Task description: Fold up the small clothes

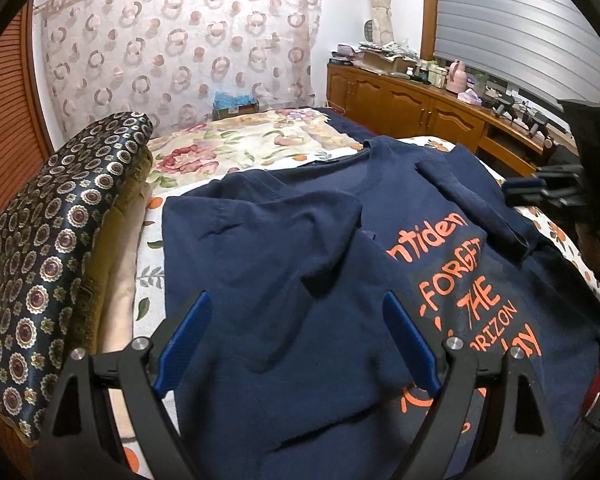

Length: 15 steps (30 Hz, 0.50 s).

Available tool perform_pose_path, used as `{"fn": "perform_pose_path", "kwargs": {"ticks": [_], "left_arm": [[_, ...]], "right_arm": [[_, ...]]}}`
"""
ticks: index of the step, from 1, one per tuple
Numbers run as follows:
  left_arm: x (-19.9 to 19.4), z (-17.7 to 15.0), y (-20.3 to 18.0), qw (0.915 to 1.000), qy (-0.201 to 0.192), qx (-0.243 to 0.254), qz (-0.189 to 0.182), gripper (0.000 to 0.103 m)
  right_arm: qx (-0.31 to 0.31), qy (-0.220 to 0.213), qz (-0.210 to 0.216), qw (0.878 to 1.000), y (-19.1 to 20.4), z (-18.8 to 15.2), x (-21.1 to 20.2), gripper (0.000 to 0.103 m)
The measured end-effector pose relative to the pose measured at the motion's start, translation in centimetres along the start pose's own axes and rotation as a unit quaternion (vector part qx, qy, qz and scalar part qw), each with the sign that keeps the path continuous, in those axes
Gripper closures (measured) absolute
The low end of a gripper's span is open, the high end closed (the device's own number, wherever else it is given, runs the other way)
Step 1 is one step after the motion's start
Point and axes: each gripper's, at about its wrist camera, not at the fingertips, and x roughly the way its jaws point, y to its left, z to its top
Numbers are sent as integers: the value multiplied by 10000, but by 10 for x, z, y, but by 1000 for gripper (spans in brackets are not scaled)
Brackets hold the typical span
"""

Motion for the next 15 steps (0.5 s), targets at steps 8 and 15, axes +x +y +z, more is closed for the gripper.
{"fn": "perform_pose_path", "kwargs": {"ticks": [8, 15], "left_arm": [[6, 14, 12, 9997, -1, -134, 205, 15], [22, 24, 28, 9987, 139, -286, 395, 15]], "right_arm": [[384, 422, -432, 9974, -59, 25, 63, 74], [115, 313, 669, 9972, -36, 51, 85, 74]]}}
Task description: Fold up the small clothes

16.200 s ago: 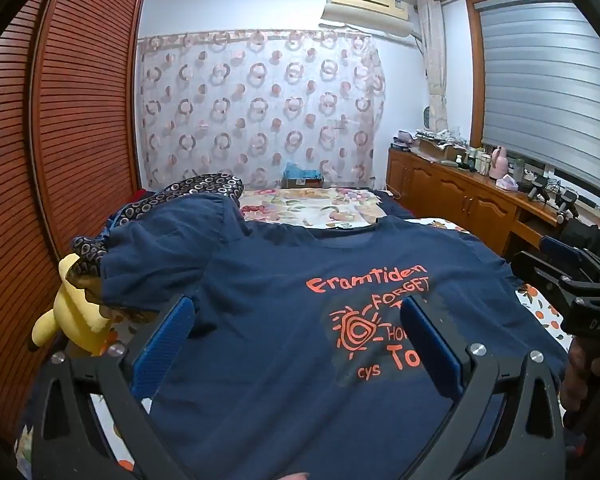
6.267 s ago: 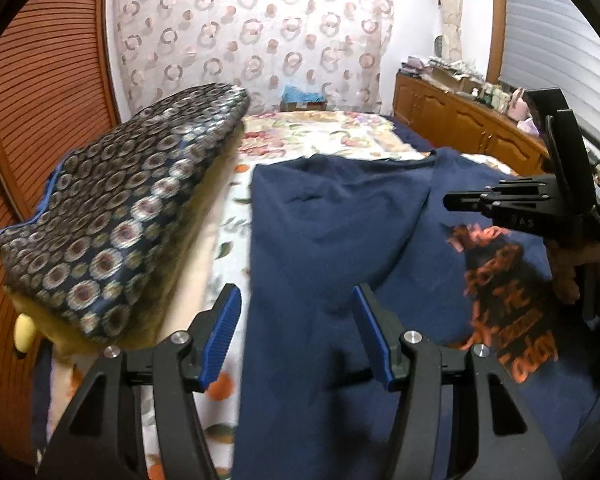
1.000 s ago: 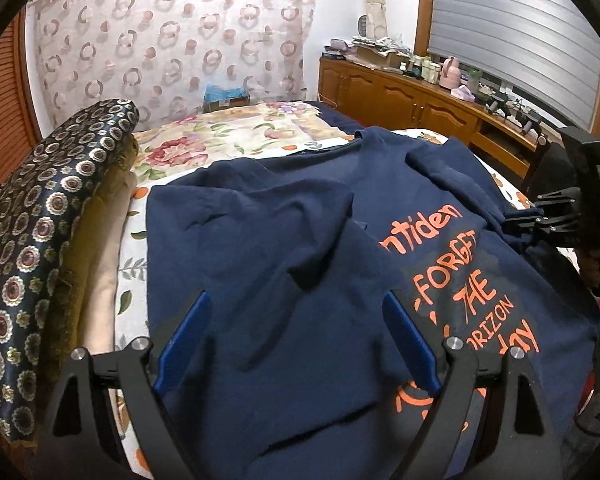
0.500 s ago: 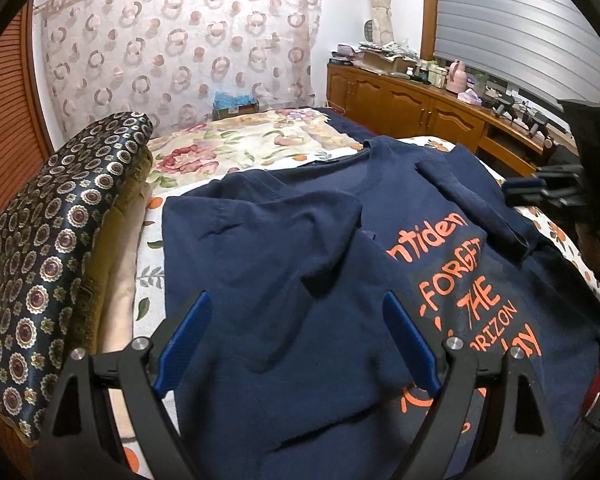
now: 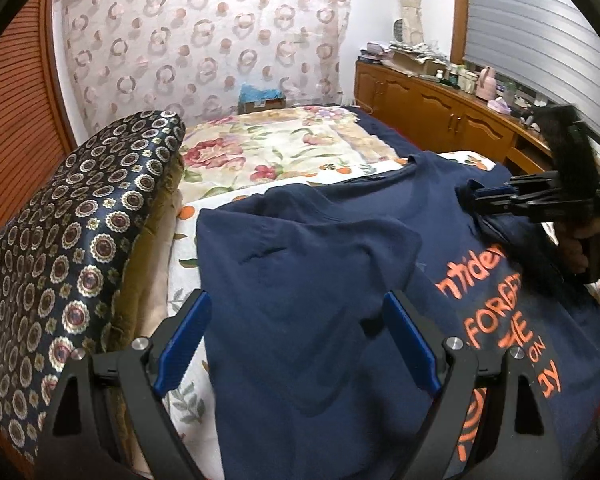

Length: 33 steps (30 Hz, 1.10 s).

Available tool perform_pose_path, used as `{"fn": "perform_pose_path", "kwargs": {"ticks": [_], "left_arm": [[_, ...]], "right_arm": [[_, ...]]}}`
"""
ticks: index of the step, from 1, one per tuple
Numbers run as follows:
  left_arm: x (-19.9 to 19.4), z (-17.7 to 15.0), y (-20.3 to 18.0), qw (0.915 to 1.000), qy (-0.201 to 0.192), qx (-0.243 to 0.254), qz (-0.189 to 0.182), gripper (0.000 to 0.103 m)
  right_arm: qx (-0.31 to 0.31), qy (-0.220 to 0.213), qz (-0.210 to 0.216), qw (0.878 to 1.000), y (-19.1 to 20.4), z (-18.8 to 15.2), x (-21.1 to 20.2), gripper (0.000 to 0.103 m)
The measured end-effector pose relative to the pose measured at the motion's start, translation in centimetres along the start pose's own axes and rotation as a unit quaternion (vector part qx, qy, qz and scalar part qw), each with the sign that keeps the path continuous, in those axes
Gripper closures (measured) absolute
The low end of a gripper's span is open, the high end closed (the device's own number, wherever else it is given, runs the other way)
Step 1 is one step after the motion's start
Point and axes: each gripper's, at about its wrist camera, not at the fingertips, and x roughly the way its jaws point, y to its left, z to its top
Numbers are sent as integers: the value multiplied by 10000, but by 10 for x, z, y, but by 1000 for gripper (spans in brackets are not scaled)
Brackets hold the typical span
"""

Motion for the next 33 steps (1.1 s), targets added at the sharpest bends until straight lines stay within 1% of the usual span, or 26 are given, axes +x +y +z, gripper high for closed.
{"fn": "perform_pose_path", "kwargs": {"ticks": [1, 2, 5, 6, 8, 11, 12, 13, 14, 15, 18, 21, 24, 25, 28, 30, 31, 32, 33], "left_arm": [[2, 0, 1, 10000, 13, -3, 20, 15], [5, 2, 2, 10000, 35, -1, 52, 15], [10, 6, 3, 9998, 52, 26, 170, 15], [11, 7, 4, 9998, 51, 20, 199, 15], [15, 11, 6, 9996, 58, -13, 269, 15], [23, 16, 12, 9994, 143, -77, 297, 23], [26, 18, 14, 9993, 176, -93, 307, 27], [29, 20, 15, 9993, 198, -96, 309, 28], [33, 22, 16, 9991, 236, -92, 345, 30], [35, 24, 17, 9989, 245, -86, 382, 35], [49, 31, 22, 9979, 374, -131, 510, 37], [66, 36, 28, 9965, 574, -200, 577, 37], [79, 39, 26, 9953, 697, -117, 657, 37], [83, 40, 26, 9951, 738, -106, 651, 37], [96, 43, 29, 9945, 873, -168, 556, 37], [100, 44, 31, 9946, 891, -199, 485, 38], [103, 45, 33, 9948, 892, -245, 416, 39], [104, 45, 35, 9948, 902, -275, 380, 46], [105, 46, 36, 9950, 893, -312, 315, 48]], "right_arm": [[-79, -75, 141, 9998, 5, 3, -3, 74], [-145, -134, 161, 9997, 9, 6, -6, 74], [-133, -268, 101, 9995, 6, 9, -17, 74], [-130, -300, -12, 9995, 3, 9, -21, 74], [-147, -310, -468, 9983, -7, 8, -28, 74], [-83, -295, -918, 9953, -25, 0, -36, 73], [-61, -284, -1098, 9935, -32, -3, -37, 72], [-18, -271, -1292, 9912, -40, -5, -38, 72], [50, -254, -1408, 9897, -48, -7, -38, 72], [103, -233, -1466, 9889, -53, -8, -38, 72], [237, -164, -1711, 9848, -69, -15, -36, 72], [308, -101, -1730, 9844, -77, -18, -33, 72], [374, -80, -1743, 9840, -81, -20, -31, 72], [388, -81, -1746, 9838, -81, -21, -32, 71], [419, -49, -1834, 9821, -83, -23, -31, 66], [446, -34, -1845, 9818, -85, -23, -31, 65], [460, -32, -1850, 9816, -87, -23, -31, 65], [476, -37, -1865, 9813, -88, -23, -32, 65], [493, -41, -1879, 9809, -89, -22, -33, 65]]}}
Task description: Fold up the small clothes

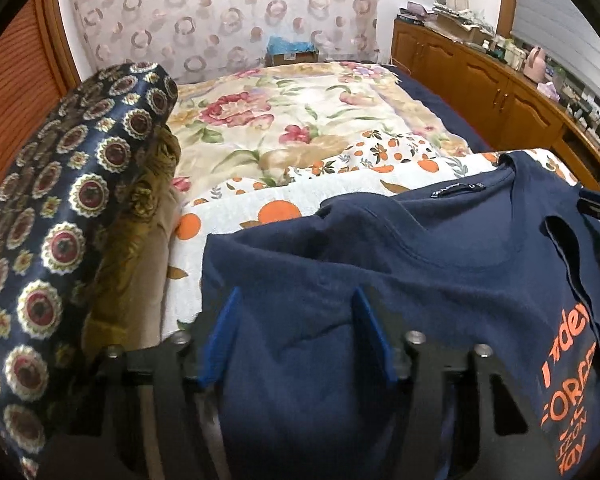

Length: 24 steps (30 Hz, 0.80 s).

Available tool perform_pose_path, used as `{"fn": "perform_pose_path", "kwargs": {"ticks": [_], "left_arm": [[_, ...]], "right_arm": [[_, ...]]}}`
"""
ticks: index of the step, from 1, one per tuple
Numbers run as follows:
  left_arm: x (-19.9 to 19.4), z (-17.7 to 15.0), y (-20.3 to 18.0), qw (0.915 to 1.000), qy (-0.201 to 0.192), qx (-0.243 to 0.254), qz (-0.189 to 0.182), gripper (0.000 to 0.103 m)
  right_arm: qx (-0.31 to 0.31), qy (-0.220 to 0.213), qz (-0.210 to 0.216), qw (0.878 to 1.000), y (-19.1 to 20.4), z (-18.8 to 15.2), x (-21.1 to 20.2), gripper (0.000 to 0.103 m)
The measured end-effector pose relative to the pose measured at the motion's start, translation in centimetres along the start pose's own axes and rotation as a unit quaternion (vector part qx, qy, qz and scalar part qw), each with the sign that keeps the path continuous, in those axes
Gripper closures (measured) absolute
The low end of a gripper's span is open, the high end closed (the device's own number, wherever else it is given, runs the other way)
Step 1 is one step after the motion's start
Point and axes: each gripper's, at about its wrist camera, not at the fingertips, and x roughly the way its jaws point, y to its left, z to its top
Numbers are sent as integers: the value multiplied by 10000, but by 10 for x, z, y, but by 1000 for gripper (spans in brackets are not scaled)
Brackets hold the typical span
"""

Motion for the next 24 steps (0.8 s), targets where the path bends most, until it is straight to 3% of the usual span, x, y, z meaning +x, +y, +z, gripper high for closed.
{"fn": "perform_pose_path", "kwargs": {"ticks": [2, 4, 5, 7, 14, 22, 24], "left_arm": [[-1, 0, 3, 10000, -9, -30, -50, 55], [-1, 2, 3, 10000, -28, 17, -70, 71], [-2, 2, 3, 9999, -25, 29, -99, 90], [-7, 2, 3, 9999, -54, 80, -102, 100], [-72, 7, 12, 9952, -965, 65, 123, 102], [-93, 2, 24, 9932, -1158, -20, -111, 102], [-99, -4, 21, 9929, -1172, -14, -224, 103]], "right_arm": [[54, 7, -29, 10000, -5, 1, -1, 63], [114, 43, -65, 9999, -9, 1, 0, 60], [152, 66, -69, 9998, -11, 1, 1, 57], [212, 126, -34, 9997, -14, 1, 4, 56], [292, 135, 44, 9995, -19, 0, 6, 51], [315, 117, 197, 9992, -10, 6, 12, 49], [187, 106, 172, 9996, -3, 8, 13, 64]]}}
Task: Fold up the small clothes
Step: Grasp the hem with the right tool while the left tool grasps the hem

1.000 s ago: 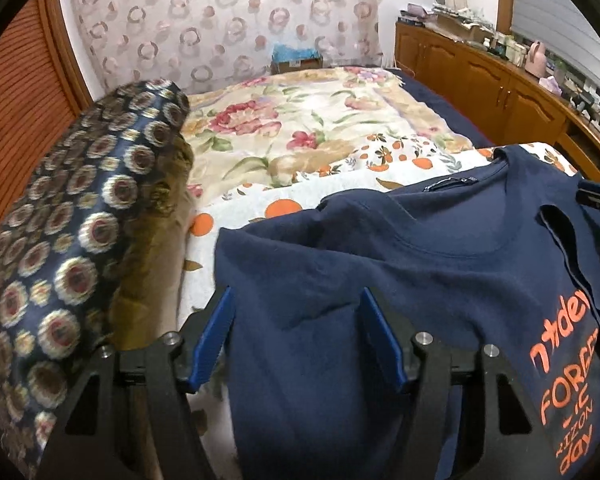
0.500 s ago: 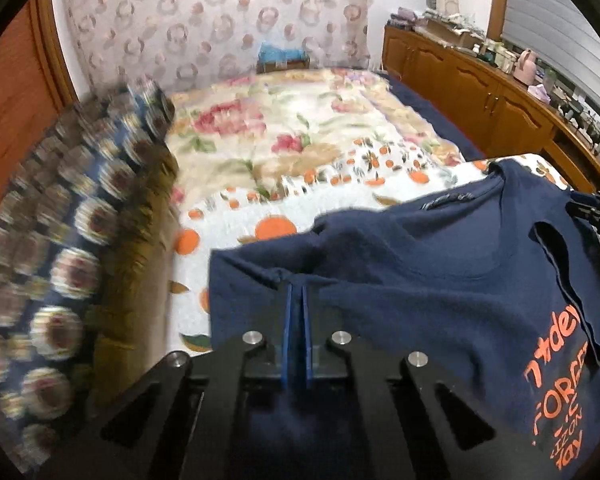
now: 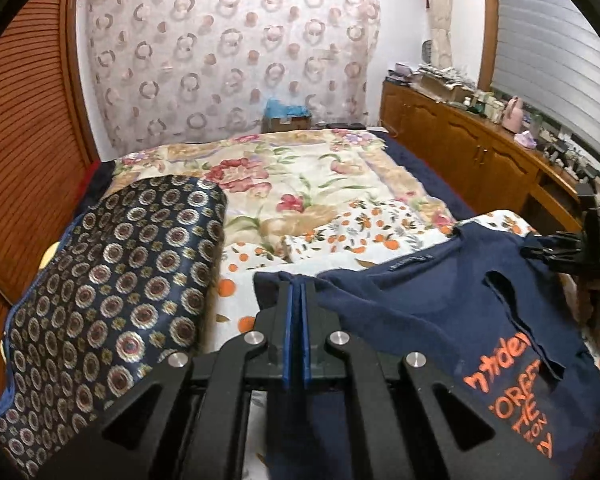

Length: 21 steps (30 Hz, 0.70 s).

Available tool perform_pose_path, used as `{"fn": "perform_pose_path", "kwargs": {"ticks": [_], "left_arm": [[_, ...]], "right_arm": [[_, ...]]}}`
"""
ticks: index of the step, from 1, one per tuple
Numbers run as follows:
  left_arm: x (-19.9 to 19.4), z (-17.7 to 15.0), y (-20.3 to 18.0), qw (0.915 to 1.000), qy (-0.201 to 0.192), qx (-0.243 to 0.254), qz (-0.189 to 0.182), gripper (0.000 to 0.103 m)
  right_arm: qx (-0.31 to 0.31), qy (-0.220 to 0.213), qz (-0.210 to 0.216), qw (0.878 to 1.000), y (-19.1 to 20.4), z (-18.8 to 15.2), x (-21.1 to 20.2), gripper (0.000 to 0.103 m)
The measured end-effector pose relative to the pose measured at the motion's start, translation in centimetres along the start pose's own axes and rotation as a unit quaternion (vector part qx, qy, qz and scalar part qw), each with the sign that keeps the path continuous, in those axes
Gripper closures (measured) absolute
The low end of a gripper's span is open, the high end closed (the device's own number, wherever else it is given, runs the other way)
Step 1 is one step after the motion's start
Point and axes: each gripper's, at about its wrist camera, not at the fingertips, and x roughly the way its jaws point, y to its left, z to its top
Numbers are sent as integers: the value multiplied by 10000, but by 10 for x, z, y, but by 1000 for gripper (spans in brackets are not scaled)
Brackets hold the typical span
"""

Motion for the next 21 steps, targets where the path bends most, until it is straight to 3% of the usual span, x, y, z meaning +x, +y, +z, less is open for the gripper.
{"fn": "perform_pose_path", "kwargs": {"ticks": [2, 6, 12, 21], "left_arm": [[-7, -3, -5, 10000, -49, 5, -77, 103], [-30, -13, -11, 9995, -194, -29, -262, 103], [-76, -39, -20, 9982, -435, 42, -416, 103], [-135, -94, -18, 9966, -657, -39, -504, 103]], "right_arm": [[-101, -26, 122, 9999, 6, 2, -1, 94], [-200, -307, 247, 9990, 17, 1, -17, 97], [-271, -1028, 446, 9933, 43, -7, -77, 98], [-343, -1470, 576, 9869, 81, -53, -155, 98]]}}
